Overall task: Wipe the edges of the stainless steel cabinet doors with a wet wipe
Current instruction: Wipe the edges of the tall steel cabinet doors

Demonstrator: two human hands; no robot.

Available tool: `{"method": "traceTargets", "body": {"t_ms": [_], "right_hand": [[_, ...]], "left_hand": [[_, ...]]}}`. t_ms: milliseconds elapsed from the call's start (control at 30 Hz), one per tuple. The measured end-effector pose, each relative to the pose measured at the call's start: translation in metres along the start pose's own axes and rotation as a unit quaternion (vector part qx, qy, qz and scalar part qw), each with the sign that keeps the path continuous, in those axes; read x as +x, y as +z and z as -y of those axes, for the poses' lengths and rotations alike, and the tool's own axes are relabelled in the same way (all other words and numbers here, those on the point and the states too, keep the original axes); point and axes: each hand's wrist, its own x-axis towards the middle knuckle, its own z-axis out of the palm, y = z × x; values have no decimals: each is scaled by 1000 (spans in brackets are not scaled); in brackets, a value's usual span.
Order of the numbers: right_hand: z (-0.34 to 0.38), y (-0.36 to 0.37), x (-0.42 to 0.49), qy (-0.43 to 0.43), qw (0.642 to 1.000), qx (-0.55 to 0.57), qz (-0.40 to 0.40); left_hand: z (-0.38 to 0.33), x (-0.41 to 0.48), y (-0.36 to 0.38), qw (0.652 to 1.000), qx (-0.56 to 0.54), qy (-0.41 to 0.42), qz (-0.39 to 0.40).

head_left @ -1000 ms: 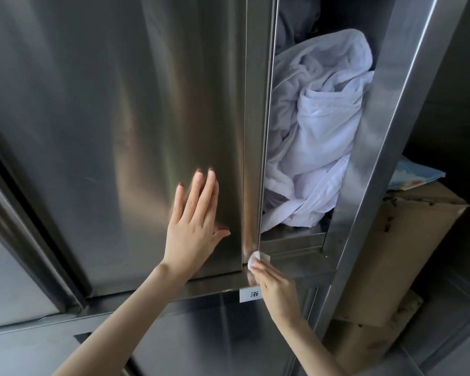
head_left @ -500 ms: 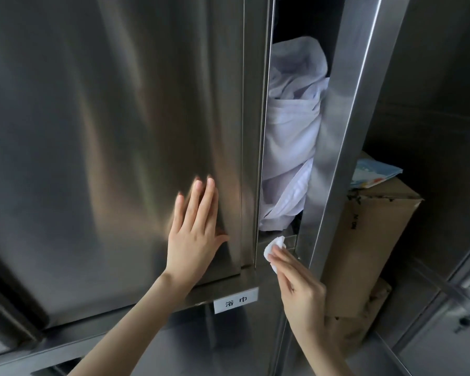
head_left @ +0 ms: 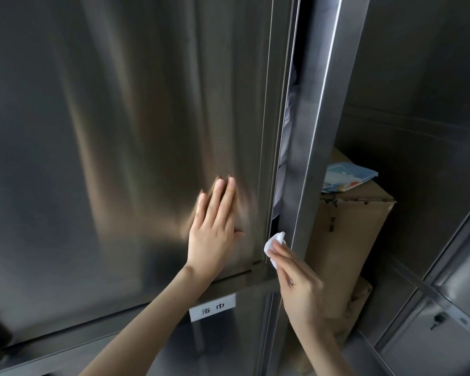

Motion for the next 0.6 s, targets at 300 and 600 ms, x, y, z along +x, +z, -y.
{"method": "traceTargets", "body": {"t_ms": [300, 600], "right_hand": [[-25, -17, 5, 1, 1000, 0, -4], [-37, -29, 17, -16, 999, 30, 27]], "left_hand": [[-29, 14, 3, 1000, 0, -14, 3], [-31, 14, -2, 998, 11, -29, 47]]}}
